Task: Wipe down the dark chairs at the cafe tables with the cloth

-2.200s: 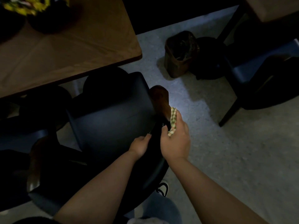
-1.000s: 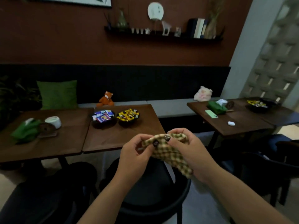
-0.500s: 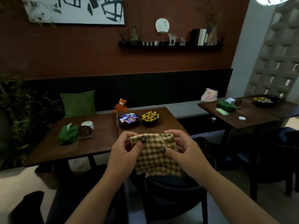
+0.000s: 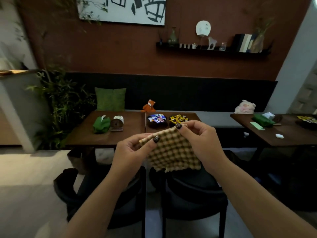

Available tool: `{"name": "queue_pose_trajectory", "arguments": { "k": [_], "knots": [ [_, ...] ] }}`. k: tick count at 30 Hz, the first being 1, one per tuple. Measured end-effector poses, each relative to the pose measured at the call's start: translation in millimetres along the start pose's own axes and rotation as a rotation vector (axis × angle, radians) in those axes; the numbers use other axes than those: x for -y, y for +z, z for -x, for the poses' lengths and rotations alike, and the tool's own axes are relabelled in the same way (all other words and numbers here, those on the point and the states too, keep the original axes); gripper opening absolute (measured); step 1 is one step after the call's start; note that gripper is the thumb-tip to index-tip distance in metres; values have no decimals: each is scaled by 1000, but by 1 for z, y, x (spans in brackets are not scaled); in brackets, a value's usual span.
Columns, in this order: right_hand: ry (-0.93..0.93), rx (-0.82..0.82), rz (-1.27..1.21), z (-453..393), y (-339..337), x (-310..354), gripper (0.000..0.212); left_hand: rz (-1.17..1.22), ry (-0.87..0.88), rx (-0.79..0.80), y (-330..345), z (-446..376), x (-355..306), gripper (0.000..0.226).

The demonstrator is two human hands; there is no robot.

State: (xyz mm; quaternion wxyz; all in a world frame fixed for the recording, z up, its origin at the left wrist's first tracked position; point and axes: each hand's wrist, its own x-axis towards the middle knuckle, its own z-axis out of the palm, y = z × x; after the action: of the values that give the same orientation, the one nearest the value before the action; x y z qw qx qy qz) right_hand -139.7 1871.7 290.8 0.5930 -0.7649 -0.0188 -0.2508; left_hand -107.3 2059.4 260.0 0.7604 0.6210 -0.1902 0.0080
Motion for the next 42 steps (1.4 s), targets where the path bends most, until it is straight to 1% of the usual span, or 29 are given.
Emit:
{"name": "queue_pose_trajectory", "arguments": {
  "k": [2, 4, 5, 7, 8, 9, 11, 12, 13, 15, 17, 18, 19, 21, 23, 24, 25, 26, 28, 29, 30, 32, 33, 34, 36, 38, 39, 42],
  "knots": [
    [-61, 14, 9, 7, 4, 8, 9, -20, -8, 16, -1, 10, -9, 36],
    [-116, 61, 28, 16, 4, 15, 8, -80, -39, 48, 0, 21, -19, 47],
    [-131, 79, 46, 20, 4, 20, 7, -120, -53, 70, 3, 26, -24, 45],
    [-126, 98, 59, 29, 2, 28, 5, -206, -54, 75, 10, 35, -36, 32],
    [-97, 104, 34, 35, 0, 31, 11, -239, -34, 50, 14, 38, -40, 25],
    [-36, 115, -21, 41, -3, 33, 24, -247, -9, 19, 17, 40, -44, 19],
    [141, 156, -160, 53, -8, 33, 47, -188, 39, -54, 21, 43, -53, 15],
    [208, 172, -209, 58, -9, 32, 50, -151, 53, -91, 22, 42, -57, 16],
    [249, 168, -244, 62, -11, 30, 47, -114, 50, -121, 21, 41, -61, 17],
    [275, 92, -293, 67, -13, 30, 35, -52, 17, -135, 17, 41, -70, 22],
    [226, 27, -271, 67, -14, 34, 24, -85, -29, -34, 7, 39, -73, 27],
    [185, 37, -262, 66, -14, 36, 20, -119, -51, 44, 1, 38, -71, 26],
    [149, 77, -258, 65, -13, 40, 20, -134, -76, 102, -4, 40, -72, 23],
    [124, 206, -254, 63, -7, 49, 25, -110, -119, 183, -12, 43, -72, 9],
    [134, 304, -233, 63, 2, 56, 26, -85, -128, 217, -17, 43, -70, 29],
    [132, 298, -239, 62, 6, 57, 27, -75, -105, 206, -19, 42, -67, 33],
    [132, 242, -263, 64, 11, 55, 26, -52, -95, 168, -21, 41, -65, 32],
    [134, 132, -296, 66, 14, 52, 26, -13, -97, 125, -23, 40, -63, 30],
    [142, -155, -327, 75, 22, 44, 23, 60, -122, 59, -27, 38, -62, 26],
    [139, -248, -310, 80, 26, 38, 19, 67, -135, 52, -28, 38, -60, 24],
    [136, -270, -285, 86, 31, 32, 15, 64, -140, 56, -30, 37, -57, 23],
    [135, -183, -272, 96, 44, 27, 4, 72, -142, 62, -32, 38, -56, 21],
    [139, -136, -284, 99, 51, 27, 4, 86, -141, 66, -34, 39, -57, 20],
    [137, -124, -292, 100, 58, 28, 15, 103, -139, 70, -35, 38, -56, 20],
    [118, -183, -322, 99, 66, 29, 34, 144, -147, 60, -40, 37, -59, 21],
    [88, -215, -316, 96, 73, 32, 38, 200, -177, 57, -47, 34, -61, 27],
    [87, -195, -309, 95, 76, 33, 40, 229, -199, 66, -51, 33, -62, 30],
    [107, -61, -292, 90, 88, 36, 46, 262, -217, 78, -63, 30, -64, 34]
  ]
}}
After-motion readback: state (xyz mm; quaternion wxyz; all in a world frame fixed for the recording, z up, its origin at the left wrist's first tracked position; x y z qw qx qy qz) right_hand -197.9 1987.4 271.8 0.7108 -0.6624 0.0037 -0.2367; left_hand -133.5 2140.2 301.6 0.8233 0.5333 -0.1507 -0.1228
